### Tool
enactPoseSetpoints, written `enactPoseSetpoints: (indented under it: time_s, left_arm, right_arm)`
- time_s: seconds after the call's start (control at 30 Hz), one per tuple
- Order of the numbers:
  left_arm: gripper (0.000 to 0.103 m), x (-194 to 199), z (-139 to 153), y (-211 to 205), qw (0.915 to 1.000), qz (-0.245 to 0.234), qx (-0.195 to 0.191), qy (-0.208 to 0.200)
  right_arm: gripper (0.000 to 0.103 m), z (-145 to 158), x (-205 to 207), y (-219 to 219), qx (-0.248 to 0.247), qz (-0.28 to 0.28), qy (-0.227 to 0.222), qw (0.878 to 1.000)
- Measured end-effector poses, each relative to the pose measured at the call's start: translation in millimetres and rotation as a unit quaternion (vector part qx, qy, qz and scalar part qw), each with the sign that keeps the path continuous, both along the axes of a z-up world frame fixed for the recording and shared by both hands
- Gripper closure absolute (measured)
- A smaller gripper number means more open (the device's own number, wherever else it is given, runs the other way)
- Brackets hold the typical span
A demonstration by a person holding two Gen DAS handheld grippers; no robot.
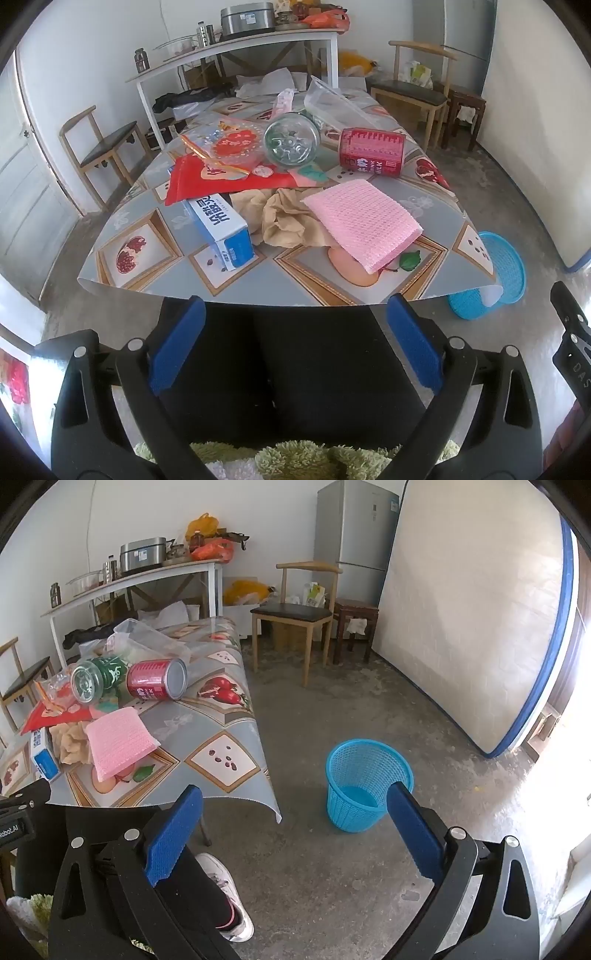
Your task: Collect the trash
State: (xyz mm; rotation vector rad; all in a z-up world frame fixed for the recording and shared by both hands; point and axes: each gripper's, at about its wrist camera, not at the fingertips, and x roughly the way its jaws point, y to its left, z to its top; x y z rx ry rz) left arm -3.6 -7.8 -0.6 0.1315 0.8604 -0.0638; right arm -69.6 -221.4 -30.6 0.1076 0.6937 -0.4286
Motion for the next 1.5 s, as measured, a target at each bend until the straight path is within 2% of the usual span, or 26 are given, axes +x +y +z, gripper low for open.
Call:
enactPoseSetpoints:
  time_s: [1.5]
  left_arm:
    - [0.008, -1, 0, -9, 1.0000, -0.005, -0.003, 0.002]
  right_arm:
    - [0.006, 11, -5, -1, -0.003, 0.001, -0.007, 1.000]
